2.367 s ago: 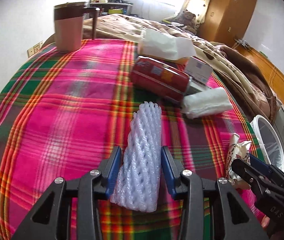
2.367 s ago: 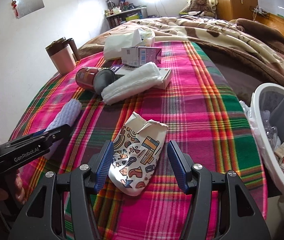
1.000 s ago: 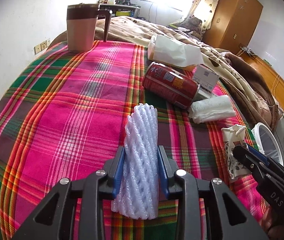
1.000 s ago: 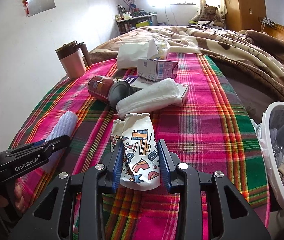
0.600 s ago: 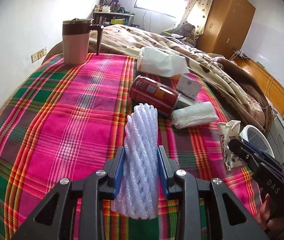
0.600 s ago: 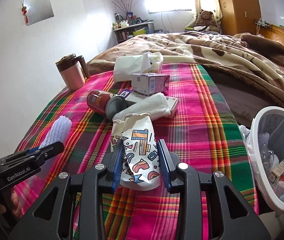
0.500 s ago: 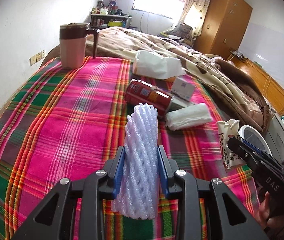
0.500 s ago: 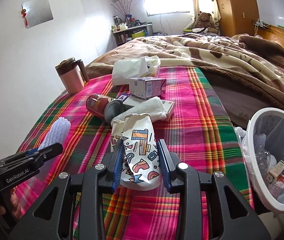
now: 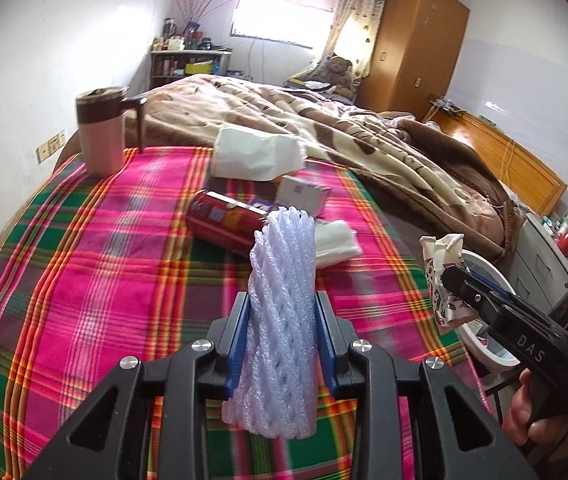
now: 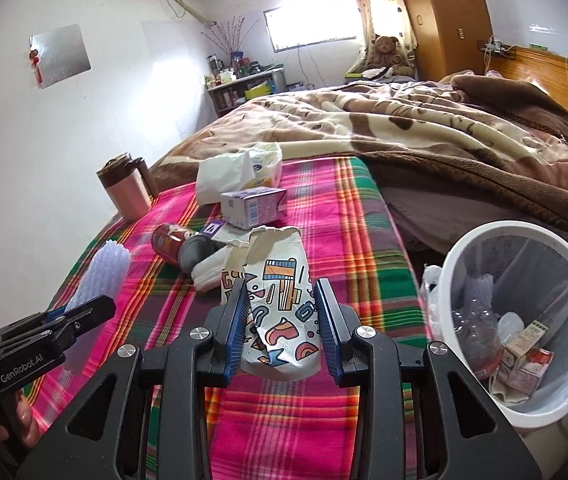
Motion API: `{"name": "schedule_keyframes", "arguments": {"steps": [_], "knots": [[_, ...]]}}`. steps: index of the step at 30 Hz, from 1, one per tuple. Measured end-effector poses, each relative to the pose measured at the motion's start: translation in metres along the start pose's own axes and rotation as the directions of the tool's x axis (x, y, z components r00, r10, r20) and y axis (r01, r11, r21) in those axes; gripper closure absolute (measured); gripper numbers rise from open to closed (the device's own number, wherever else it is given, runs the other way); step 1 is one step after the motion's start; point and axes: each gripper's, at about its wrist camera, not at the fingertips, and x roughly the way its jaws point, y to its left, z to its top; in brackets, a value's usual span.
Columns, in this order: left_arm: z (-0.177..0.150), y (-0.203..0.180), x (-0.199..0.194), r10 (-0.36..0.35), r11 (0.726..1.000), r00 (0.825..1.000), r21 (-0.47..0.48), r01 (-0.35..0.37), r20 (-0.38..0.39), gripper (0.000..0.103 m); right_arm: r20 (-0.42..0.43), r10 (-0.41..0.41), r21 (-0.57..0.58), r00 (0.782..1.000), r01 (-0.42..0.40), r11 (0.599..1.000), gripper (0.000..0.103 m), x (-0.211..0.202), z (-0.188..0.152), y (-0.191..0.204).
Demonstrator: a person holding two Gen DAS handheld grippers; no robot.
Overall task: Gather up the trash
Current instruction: 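Carry the foam net and wrapper over the wastebasket and open both tools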
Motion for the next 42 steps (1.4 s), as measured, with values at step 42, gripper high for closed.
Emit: {"name": "schedule_keyframes", "arguments": {"steps": [42], "knots": [[0.004,-0.204,0.057,-0.264,0.927,0.959,0.249,0.281,-0.101,0.07,0.042,-0.245,0.213,0.969,0.231,0.949,0.068,-0.051,0.007,-0.163]]}}
